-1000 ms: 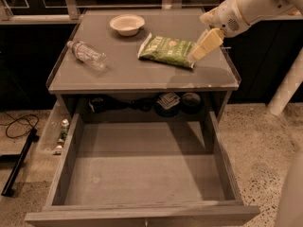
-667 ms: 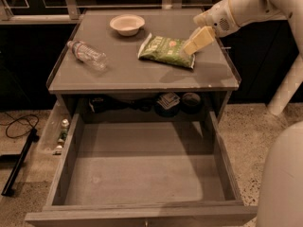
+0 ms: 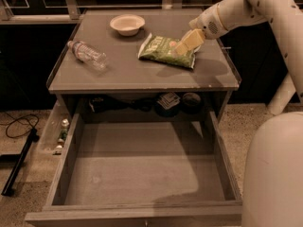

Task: Place green jalapeno chip bag into top drawer

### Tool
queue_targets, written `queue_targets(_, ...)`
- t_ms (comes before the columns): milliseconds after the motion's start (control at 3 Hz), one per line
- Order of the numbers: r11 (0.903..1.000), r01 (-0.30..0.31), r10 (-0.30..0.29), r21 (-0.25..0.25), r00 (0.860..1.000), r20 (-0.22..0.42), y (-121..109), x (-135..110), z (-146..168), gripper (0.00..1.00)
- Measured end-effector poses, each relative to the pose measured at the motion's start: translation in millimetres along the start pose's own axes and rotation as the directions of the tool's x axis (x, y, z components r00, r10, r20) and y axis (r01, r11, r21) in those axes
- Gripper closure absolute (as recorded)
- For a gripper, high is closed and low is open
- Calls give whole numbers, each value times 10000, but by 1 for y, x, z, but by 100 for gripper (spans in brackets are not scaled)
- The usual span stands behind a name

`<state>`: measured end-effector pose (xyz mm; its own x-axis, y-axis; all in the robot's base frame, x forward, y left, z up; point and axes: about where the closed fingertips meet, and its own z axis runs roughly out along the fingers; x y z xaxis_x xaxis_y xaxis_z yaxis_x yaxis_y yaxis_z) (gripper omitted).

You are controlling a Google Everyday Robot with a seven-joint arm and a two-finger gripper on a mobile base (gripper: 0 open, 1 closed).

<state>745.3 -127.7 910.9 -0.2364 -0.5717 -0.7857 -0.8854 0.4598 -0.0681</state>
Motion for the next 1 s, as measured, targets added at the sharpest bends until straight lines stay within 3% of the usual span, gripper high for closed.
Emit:
queue_targets(333,9979,541,-523,367,9974,-489,-8,2,15,0)
queue_targets(667,9962,807,-784,324,9948,-651,-14,8,31,0)
queue_targets(1000,9977,674,-668,88,9958,-621,-17,16,45,0)
